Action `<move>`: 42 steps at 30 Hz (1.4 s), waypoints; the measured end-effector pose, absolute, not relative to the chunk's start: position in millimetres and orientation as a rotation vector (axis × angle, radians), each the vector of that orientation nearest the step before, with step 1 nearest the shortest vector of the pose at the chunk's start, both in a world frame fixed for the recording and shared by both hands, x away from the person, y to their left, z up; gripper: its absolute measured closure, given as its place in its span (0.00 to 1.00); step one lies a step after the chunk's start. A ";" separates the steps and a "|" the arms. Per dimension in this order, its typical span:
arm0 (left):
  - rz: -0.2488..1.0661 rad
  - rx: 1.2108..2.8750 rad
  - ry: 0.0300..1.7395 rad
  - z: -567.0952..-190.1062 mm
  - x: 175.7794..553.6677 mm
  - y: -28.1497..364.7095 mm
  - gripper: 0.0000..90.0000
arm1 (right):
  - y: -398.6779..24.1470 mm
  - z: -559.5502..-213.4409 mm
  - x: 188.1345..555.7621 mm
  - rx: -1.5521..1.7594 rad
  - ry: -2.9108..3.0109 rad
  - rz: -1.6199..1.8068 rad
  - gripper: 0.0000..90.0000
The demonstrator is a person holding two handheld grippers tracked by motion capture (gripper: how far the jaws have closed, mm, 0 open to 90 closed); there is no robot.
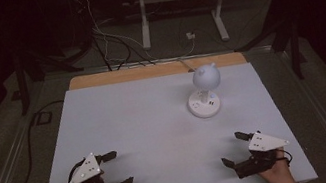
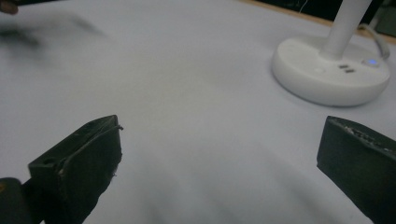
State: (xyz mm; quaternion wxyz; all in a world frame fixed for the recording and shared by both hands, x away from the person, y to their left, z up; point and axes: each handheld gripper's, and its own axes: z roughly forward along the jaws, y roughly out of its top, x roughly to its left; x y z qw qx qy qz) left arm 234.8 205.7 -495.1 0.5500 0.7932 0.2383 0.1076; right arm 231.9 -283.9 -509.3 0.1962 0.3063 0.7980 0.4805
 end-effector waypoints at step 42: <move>0.258 1.841 0.550 -493.8 234.4 206.8 0.00 | -284.1 -500.2 236.7 0.899 2.134 1.367 0.00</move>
